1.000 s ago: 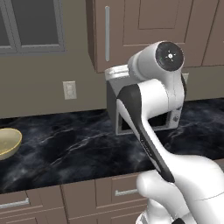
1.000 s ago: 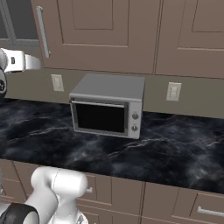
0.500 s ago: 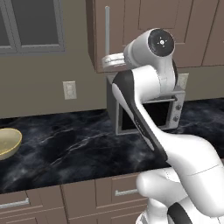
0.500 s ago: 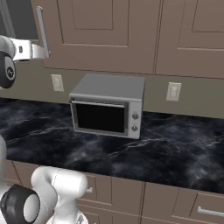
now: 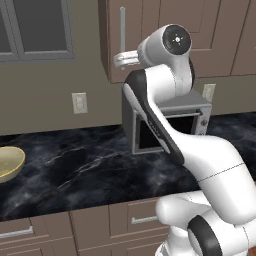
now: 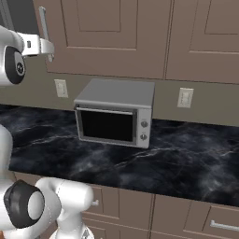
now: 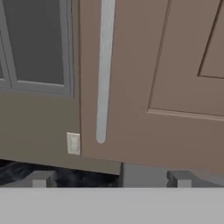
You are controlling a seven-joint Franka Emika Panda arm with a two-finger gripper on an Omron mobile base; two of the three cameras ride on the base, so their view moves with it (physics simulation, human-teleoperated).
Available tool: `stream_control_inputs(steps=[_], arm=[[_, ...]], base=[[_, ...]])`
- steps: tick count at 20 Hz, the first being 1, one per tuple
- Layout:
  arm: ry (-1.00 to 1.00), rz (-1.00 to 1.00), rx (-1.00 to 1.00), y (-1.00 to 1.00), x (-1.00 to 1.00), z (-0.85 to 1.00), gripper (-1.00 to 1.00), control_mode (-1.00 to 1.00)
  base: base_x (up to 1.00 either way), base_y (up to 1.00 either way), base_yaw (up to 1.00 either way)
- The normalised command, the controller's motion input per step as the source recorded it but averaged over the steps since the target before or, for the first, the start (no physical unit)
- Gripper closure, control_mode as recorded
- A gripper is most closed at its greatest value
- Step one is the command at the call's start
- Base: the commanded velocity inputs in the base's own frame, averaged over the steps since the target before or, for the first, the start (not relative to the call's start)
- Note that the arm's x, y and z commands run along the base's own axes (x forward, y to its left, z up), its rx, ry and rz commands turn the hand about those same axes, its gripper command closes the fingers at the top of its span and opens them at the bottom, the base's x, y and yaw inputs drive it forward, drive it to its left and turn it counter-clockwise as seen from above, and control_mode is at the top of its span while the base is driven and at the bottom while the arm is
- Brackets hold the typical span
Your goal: Open the cabinet and move the ladle to the pot. Then close the cabinet.
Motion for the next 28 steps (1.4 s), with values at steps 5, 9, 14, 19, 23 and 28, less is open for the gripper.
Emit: stream_control_inputs(steps=[5, 9, 14, 19, 23, 28], arm=[[-0.05, 0.00, 0.00, 0.01, 0.37, 0.01, -1.00, -1.00], [-0.02, 0.00, 0.00, 0.01, 0.37, 0.00, -1.00, -1.00], [0.00, 0.00, 0.00, 0.05, 0.38, 0.00, -1.00, -1.00], [0.00, 0.00, 0.00, 0.02, 0.39, 0.00, -1.00, -1.00], [0.00, 0.00, 0.00, 0.00, 0.41, 0.00, -1.00, -1.00], [0.00, 0.00, 0.00, 0.01, 0.38, 0.00, -1.00, -1.00]], base=[[0.00, 0.00, 0.00], [0.00, 0.00, 0.00], [0.00, 0.00, 0.00], [0.00, 0.00, 0.00], [0.00, 0.00, 0.00], [0.00, 0.00, 0.00]])
